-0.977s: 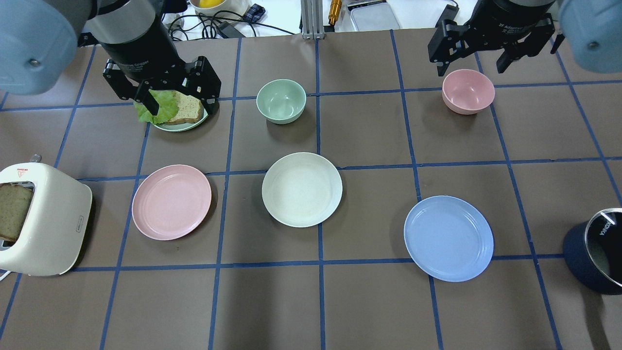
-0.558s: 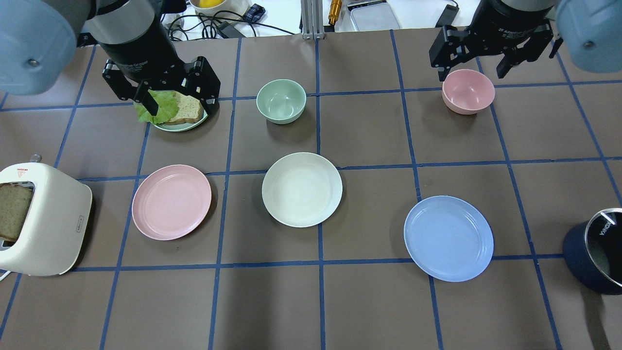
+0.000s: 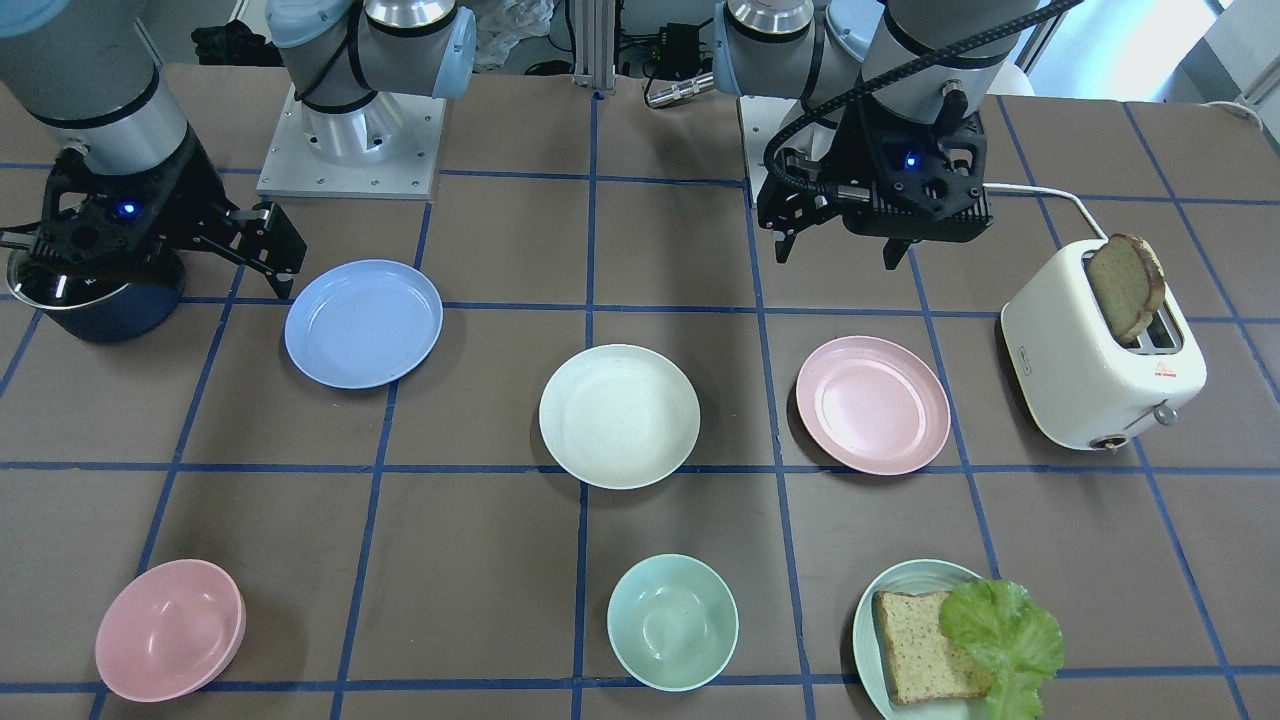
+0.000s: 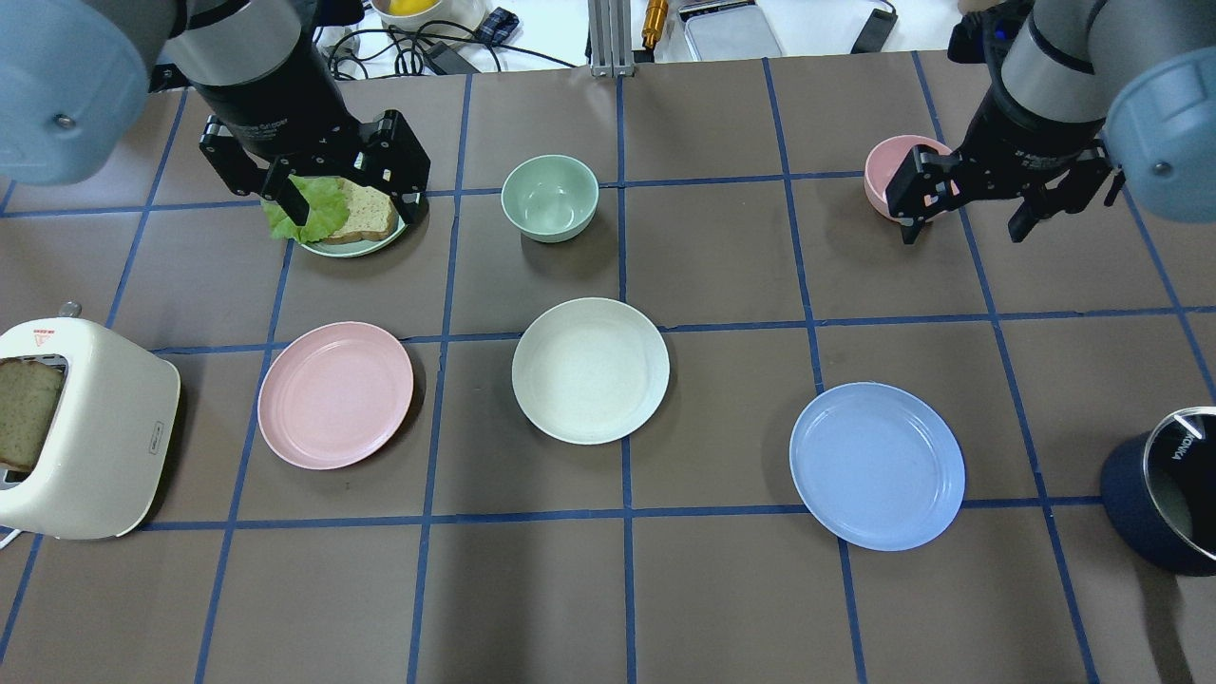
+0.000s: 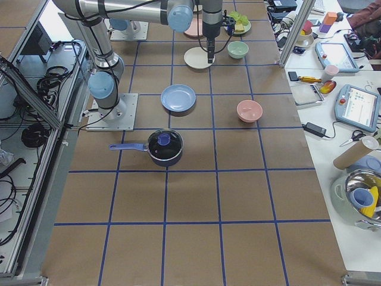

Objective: Stack three plates with pink and blue
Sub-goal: 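Move the right gripper down to the edge of the light blue plate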

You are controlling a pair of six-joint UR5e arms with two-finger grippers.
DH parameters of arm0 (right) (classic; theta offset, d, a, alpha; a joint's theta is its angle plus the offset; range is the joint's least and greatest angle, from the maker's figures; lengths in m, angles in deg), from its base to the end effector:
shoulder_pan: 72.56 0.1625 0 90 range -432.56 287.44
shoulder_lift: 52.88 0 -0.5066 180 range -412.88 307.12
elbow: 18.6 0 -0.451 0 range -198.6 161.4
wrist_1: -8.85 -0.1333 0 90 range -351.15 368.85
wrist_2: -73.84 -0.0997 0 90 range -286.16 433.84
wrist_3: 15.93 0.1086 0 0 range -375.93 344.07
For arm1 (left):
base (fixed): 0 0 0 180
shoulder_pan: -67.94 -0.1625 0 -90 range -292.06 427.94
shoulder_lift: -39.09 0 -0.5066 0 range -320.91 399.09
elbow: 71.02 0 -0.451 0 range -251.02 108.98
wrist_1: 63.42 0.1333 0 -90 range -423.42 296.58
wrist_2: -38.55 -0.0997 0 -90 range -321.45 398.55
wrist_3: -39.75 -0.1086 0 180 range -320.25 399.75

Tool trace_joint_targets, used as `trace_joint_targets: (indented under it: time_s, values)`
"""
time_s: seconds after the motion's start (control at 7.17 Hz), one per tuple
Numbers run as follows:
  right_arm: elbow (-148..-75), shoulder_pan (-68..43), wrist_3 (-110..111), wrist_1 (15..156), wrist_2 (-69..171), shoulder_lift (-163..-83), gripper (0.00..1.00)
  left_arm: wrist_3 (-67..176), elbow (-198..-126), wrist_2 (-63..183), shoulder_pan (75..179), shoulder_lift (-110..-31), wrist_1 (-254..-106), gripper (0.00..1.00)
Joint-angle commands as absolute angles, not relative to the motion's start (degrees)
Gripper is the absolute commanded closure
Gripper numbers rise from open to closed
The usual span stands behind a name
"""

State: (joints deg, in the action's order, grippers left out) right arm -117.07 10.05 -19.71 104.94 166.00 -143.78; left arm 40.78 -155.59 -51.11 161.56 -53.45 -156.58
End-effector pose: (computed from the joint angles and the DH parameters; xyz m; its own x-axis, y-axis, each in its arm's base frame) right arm 0.0592 -0.5481 0.4986 -0.9974 0.0619 0.0359 0.0630 0.9976 0.0283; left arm -0.1698 -0.5625 0.5823 -0.9990 0.0452 0.0058 0.0452 0.9990 0.0048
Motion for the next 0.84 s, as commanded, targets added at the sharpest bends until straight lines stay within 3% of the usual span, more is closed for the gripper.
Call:
trace_joint_targets:
  time_s: [0.0,0.42,0.7]
  values:
    - [-128.93,4.03,-24.86,112.49,165.33,-143.94,0.0,40.72,-155.75,-51.1,161.63,-53.54,-156.67,0.0]
    - [-144.86,-1.62,-31.57,127.13,165.24,-144.2,0.0,37.47,-156.19,-51.28,161.81,-54.76,-156.93,0.0]
    - [-154.0,-3.39,-35.25,139.73,165.86,-144.12,0.0,37.38,-162.92,-51.28,160.59,-57.4,-152.32,0.0]
